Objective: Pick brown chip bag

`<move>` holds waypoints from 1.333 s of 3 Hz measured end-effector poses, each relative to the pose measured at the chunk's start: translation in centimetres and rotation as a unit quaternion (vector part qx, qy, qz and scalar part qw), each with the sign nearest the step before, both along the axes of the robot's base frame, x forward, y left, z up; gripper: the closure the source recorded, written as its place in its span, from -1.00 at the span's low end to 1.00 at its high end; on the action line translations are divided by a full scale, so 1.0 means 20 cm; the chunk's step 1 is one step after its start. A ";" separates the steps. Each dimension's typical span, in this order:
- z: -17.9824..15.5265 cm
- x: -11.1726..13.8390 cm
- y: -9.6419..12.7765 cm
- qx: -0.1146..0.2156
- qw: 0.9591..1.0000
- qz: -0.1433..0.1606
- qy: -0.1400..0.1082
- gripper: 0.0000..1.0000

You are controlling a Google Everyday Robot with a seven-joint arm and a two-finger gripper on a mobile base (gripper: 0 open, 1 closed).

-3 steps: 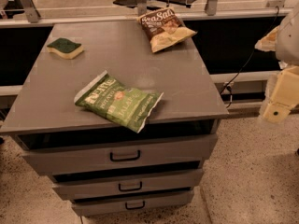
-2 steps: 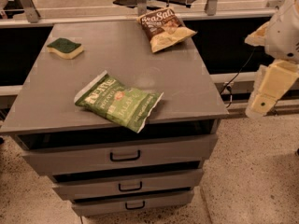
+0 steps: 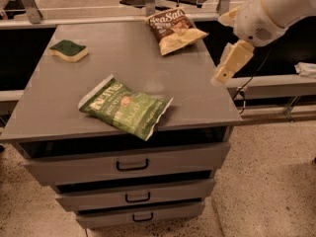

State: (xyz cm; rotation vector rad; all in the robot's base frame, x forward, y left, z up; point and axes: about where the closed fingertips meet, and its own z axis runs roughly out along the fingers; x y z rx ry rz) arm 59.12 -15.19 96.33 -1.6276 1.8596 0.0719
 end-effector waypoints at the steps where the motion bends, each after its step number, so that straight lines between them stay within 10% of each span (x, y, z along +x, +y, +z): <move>1: 0.09 0.30 0.13 0.065 0.996 0.010 -0.060 -1.00; 3: 0.02 0.38 0.17 0.090 0.994 -0.009 -0.066 -1.00; 4: -0.11 0.62 0.21 0.133 0.986 -0.053 -0.082 -1.00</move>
Offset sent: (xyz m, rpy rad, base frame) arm 0.0459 0.0231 0.0124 0.1000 -0.0891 0.0225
